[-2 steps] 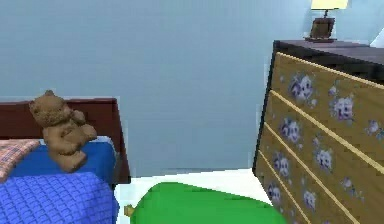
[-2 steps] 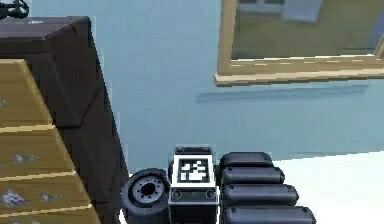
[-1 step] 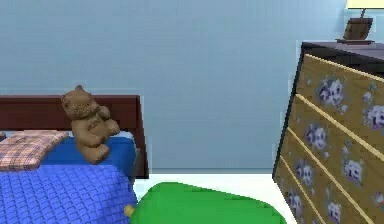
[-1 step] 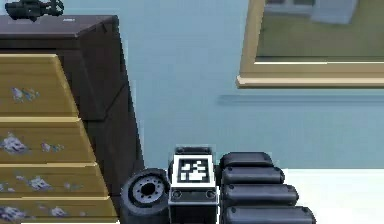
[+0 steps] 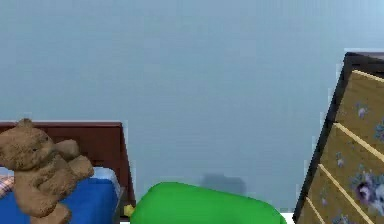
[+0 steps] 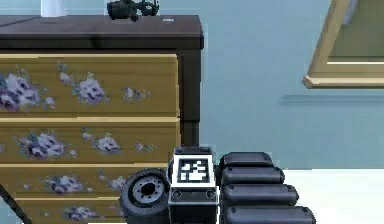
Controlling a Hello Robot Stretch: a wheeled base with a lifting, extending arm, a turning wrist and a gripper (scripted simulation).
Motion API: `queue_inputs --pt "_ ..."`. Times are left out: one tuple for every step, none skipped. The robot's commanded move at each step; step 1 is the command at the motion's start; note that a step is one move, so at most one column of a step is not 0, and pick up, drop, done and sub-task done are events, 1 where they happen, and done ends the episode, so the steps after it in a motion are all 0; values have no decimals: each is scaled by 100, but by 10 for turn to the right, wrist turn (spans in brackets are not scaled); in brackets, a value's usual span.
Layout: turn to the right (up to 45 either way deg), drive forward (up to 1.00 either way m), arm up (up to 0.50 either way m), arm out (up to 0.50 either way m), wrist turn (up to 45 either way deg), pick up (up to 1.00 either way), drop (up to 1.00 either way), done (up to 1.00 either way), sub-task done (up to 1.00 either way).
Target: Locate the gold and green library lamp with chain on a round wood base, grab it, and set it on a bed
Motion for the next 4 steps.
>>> queue_inputs --pt "450 0 0 0 0 0 0 0 0" --pt "450 0 0 0 0 0 0 0 0" --pt "450 0 0 0 0 0 0 0 0" --pt "330 0 0 0 0 0 0 0 0"
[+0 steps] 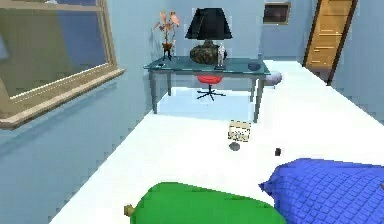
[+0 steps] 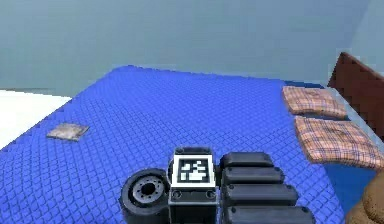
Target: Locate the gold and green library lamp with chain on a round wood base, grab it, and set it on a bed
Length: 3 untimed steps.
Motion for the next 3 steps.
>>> queue_inputs --pt "-450 0 0 0 0 0 0 0 0" --pt "-450 0 0 0 0 0 0 0 0" --pt "-450 0 0 0 0 0 0 0 0"
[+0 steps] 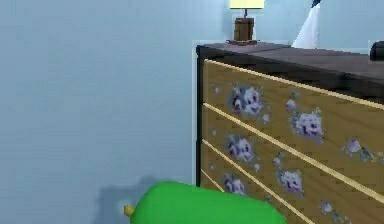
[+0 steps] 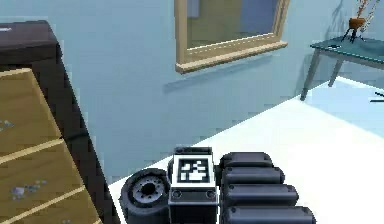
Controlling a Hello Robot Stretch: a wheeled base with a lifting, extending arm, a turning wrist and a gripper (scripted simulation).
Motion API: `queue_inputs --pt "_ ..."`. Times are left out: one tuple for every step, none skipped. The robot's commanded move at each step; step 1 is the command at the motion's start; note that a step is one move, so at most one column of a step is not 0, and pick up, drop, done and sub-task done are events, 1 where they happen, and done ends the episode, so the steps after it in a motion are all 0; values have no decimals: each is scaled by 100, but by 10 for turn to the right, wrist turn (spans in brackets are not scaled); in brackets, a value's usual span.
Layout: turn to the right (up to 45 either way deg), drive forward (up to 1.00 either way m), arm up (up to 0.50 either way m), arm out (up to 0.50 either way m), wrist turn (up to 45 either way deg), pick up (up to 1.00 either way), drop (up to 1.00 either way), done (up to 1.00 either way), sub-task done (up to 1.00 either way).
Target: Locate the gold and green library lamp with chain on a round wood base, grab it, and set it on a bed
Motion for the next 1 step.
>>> queue_inputs --pt "-270 0 0 0 0 0 0 0 0"
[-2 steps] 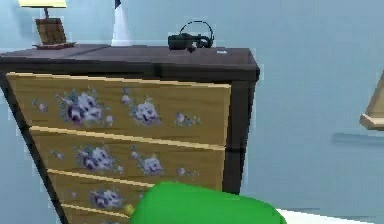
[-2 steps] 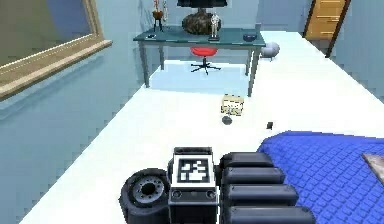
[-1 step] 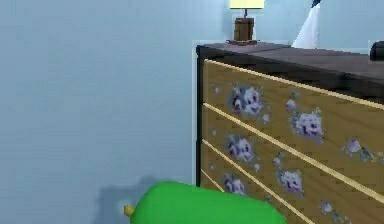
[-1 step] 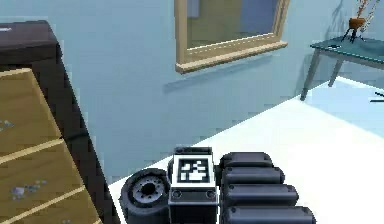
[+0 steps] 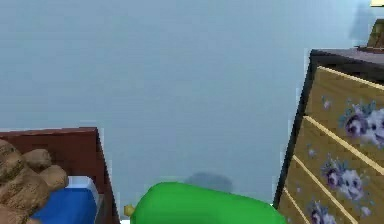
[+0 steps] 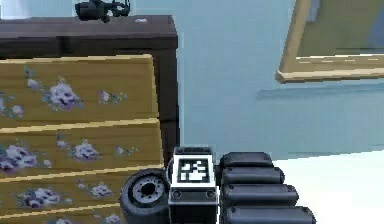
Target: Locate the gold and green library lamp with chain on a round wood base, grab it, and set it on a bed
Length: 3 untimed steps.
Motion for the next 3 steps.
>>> queue_inputs --pt "450 0 0 0 0 0 0 0 0" --pt "450 0 0 0 0 0 0 0 0" --pt "450 0 0 0 0 0 0 0 0"
